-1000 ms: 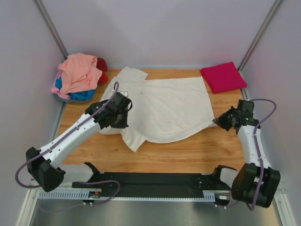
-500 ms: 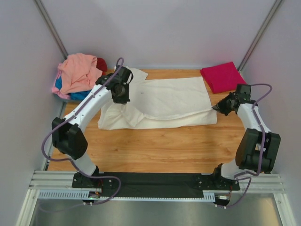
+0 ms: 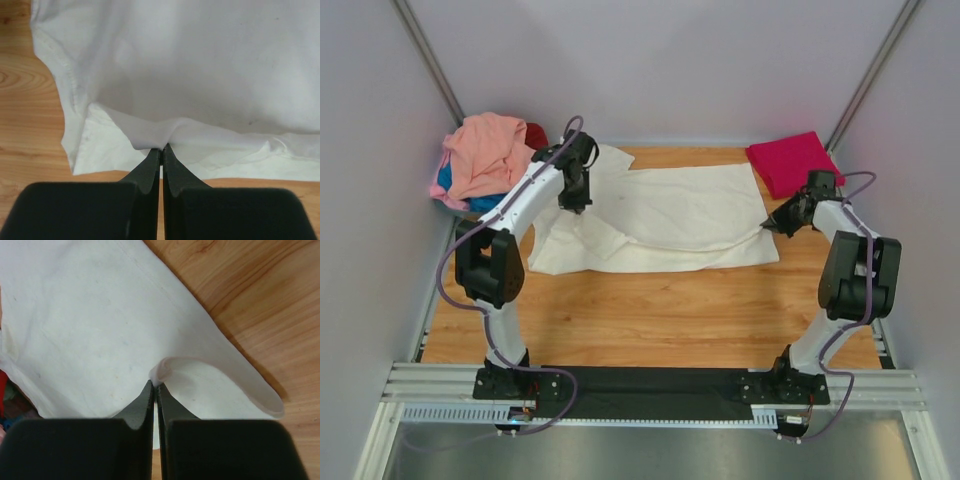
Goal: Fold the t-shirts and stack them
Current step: Fold the tshirt
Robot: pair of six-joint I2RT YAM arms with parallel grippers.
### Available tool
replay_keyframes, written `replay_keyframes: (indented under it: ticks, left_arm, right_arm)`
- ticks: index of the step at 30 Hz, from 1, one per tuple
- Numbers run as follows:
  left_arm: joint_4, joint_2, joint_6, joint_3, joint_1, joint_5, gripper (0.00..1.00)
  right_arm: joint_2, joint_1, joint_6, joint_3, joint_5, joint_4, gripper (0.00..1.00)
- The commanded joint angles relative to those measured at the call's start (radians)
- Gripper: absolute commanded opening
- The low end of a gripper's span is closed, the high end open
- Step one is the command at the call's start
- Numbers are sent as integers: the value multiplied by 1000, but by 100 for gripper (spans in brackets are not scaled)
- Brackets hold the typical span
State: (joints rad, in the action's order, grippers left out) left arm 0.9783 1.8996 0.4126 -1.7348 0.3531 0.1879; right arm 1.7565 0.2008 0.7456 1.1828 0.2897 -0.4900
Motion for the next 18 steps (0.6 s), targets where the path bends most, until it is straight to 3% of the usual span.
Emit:
replay_keyframes:
  ticks: [1, 14, 18]
  left_arm:
    - [8, 13, -31, -42, -26, 15, 0]
    - [11, 18, 0, -34, -62, 102, 0]
    - [-24, 6, -14, -17, -75, 68, 0]
  right_arm:
    - [52, -11, 0, 55, -9, 30, 0]
    - [149, -11, -22, 135, -104, -4, 0]
    - [158, -11, -26, 152, -101, -7, 0]
